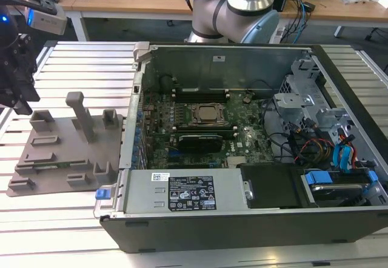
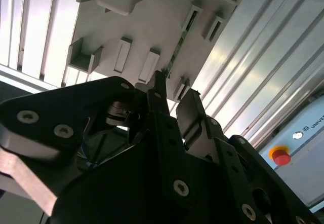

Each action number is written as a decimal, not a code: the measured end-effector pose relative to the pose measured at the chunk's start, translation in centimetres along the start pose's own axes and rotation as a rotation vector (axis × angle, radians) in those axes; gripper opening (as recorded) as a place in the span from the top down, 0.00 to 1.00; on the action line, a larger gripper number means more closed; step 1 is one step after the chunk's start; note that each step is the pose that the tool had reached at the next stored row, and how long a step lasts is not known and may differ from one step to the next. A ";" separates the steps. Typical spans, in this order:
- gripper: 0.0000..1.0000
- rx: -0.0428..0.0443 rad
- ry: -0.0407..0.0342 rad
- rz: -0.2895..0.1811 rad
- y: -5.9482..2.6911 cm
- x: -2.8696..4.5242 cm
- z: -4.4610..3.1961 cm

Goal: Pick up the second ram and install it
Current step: 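Pick up the second ram and move it above second insertion slot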

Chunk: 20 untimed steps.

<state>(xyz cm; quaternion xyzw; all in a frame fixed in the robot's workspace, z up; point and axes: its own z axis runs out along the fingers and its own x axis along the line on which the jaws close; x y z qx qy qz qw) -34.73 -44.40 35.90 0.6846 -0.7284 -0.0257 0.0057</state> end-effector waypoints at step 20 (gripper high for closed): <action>0.64 -0.0001 0.0001 0.000 -0.11 0.07 2.46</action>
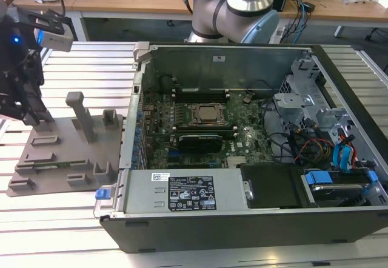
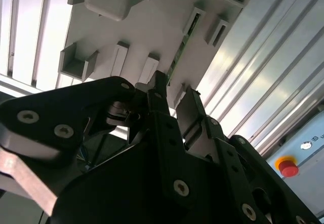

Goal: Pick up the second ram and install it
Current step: 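Pick up the second ram and move it above second insertion slot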

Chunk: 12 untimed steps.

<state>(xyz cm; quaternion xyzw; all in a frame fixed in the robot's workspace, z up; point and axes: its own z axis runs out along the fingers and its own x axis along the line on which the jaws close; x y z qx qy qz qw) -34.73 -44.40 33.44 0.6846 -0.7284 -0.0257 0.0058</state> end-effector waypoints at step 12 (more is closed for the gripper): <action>0.64 0.0001 0.0000 0.000 -0.05 0.03 1.04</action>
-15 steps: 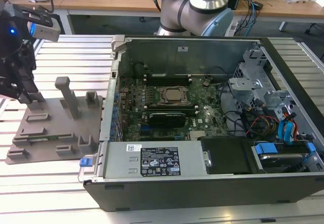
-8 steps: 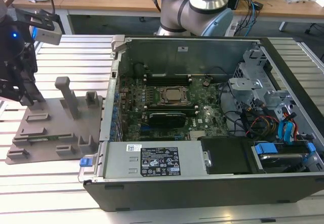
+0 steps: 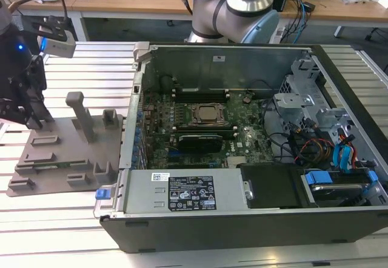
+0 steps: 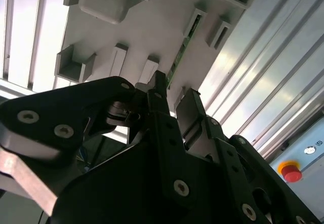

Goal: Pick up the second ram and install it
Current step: 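Pick up the second ram and move it above second insertion slot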

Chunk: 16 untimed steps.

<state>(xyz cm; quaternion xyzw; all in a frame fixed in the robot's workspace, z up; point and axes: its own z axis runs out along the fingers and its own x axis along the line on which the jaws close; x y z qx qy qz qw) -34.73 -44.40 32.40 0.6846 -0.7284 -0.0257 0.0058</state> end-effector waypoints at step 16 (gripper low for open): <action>0.64 -0.0001 0.0000 0.000 -0.08 0.05 1.76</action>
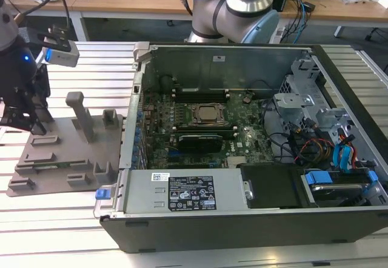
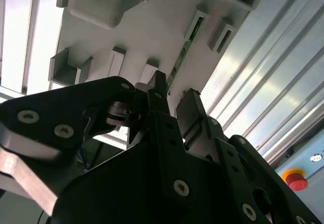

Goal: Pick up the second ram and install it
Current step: 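Pick up the second ram and move it above second insertion slot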

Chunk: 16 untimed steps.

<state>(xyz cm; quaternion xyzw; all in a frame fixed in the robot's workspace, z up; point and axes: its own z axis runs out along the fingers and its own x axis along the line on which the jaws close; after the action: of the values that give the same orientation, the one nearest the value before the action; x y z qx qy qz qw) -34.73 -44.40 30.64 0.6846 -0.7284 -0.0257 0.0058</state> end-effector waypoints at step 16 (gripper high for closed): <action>0.64 0.0000 0.0000 0.000 -0.07 0.04 1.56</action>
<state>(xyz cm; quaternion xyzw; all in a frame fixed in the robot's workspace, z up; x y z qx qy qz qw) -34.73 -44.40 29.07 0.6846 -0.7284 -0.0257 0.0058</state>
